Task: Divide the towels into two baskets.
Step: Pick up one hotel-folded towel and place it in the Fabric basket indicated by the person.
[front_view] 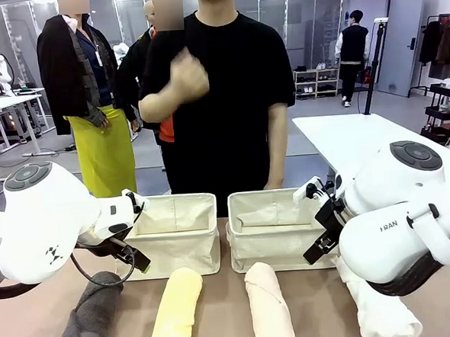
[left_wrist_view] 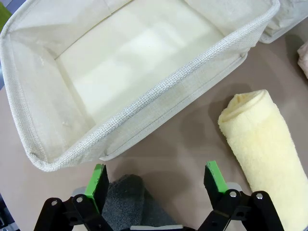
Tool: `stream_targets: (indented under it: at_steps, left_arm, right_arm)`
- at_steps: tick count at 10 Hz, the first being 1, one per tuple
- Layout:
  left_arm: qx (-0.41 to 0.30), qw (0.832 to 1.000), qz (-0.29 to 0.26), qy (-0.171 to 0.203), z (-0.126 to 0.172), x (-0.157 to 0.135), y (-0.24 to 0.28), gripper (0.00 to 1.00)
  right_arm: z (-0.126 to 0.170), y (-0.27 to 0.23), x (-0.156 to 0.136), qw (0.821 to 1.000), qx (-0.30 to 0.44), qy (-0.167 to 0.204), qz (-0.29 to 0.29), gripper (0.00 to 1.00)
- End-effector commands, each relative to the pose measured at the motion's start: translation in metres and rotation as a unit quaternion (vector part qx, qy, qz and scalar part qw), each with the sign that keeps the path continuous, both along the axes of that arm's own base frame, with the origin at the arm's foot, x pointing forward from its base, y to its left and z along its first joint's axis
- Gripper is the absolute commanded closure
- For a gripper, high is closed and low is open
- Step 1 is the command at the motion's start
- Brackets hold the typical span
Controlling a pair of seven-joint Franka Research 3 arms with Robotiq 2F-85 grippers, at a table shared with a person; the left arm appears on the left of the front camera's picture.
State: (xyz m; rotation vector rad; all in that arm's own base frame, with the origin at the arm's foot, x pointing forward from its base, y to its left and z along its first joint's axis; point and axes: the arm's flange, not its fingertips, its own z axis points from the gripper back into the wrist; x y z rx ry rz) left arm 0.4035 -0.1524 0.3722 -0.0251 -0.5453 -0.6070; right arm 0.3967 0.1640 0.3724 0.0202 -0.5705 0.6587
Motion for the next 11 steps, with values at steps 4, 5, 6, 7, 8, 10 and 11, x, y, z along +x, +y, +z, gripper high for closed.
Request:
stream_targets:
  at_steps: [4, 5, 6, 7, 8, 10, 11]
  left_arm:
    - [0.0, 1.0, 0.001, 0.0, 0.0, 0.0002, 0.0006, 0.0]
    - [0.0, 1.0, 0.001, 0.0, 0.0, 0.0002, 0.0006, 0.0]
    - [0.0, 1.0, 0.001, 0.0, 0.0, 0.0002, 0.0006, 0.0]
    - [0.0, 1.0, 0.001, 0.0, 0.0, 0.0002, 0.0006, 0.0]
    - [0.0, 1.0, 0.001, 0.0, 0.0, 0.0002, 0.0006, 0.0]
    - [0.0, 1.0, 0.001, 0.0, 0.0, 0.0002, 0.0006, 0.0]
    - [0.0, 1.0, 0.0, 0.0, 0.0, 0.0, 0.0, 0.0]
  right_arm:
    - [0.0, 0.0003, -0.0002, 1.0, 0.001, 0.0, 0.0, 0.0]
    - [0.0, 0.0003, -0.0002, 1.0, 0.001, 0.0, 0.0, 0.0]
    - [0.0, 0.0003, -0.0002, 1.0, 0.001, 0.0, 0.0, 0.0]
    - [0.0, 0.0003, -0.0002, 1.0, 0.001, 0.0, 0.0, 0.0]
    - [0.0, 0.0003, -0.0002, 1.0, 0.001, 0.0, 0.0, 0.0]
    - [0.0, 0.0003, -0.0002, 1.0, 0.001, 0.0, 0.0, 0.0]
    - [0.0, 0.0, 0.0, 1.0, 0.0, 0.0, 0.0, 0.0]
